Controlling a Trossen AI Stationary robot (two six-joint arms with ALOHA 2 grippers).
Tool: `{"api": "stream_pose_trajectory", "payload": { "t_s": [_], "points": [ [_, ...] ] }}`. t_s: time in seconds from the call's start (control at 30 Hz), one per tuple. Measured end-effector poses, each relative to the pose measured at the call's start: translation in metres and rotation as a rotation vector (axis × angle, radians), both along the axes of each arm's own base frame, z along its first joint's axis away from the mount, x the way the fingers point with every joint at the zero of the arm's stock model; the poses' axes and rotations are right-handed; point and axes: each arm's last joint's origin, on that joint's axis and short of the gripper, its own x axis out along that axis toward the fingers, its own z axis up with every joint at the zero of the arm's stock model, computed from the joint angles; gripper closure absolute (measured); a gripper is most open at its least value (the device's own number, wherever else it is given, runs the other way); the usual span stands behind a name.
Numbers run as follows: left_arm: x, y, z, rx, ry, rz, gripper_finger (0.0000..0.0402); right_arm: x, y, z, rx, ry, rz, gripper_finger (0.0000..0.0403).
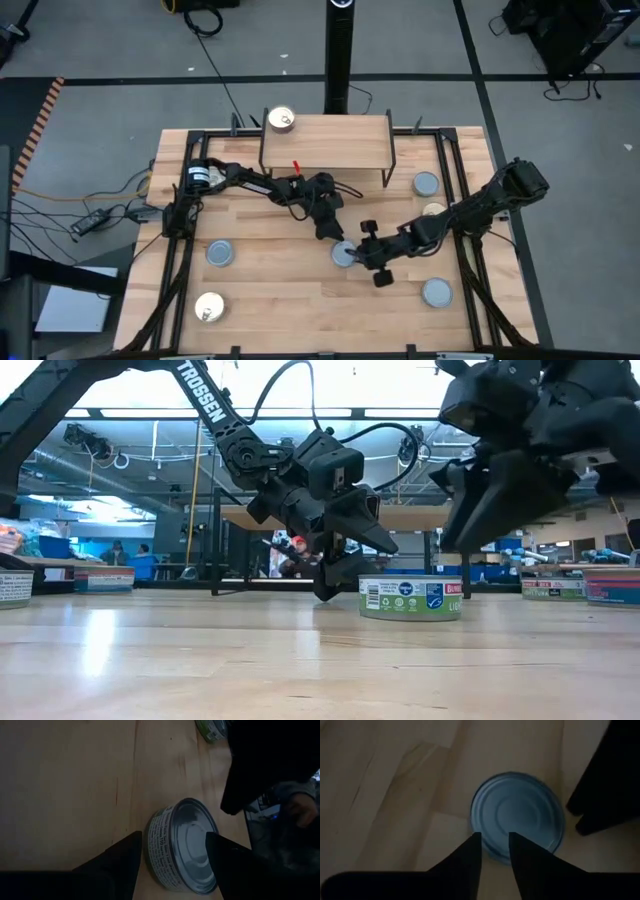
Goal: Stack canned seafood by type on shelf
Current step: Put the center green tuna can on the shelf
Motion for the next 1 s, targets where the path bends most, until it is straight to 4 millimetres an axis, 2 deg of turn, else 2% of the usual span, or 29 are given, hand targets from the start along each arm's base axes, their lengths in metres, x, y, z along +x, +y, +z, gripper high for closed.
{"api": "stream_pose_trajectory", "payload": {
  "t_s": [0.2, 0.73, 0.83, 1.0],
  "points": [
    [-0.001, 0.0, 0.0, -0.01, 0.002, -0.014, 0.0175, 0.001, -0.001, -0.002, 0.001, 0.027, 0.071, 0.0315],
    [-0.001, -0.002, 0.0, -0.03, 0.0, -0.04, 0.0175, 0.003, -0.001, -0.007, -0.061, 0.037, 0.155, 0.031],
    [-0.001, -0.002, 0.0, -0.032, 0.0, -0.041, 0.0175, 0.006, -0.003, -0.016, -0.069, 0.063, 0.168, 0.0309],
    [-0.001, -0.002, 0.001, -0.038, 0.001, -0.044, 0.0175, 0.017, -0.001, -0.016, -0.083, 0.063, 0.195, 0.0316]
  ]
}}
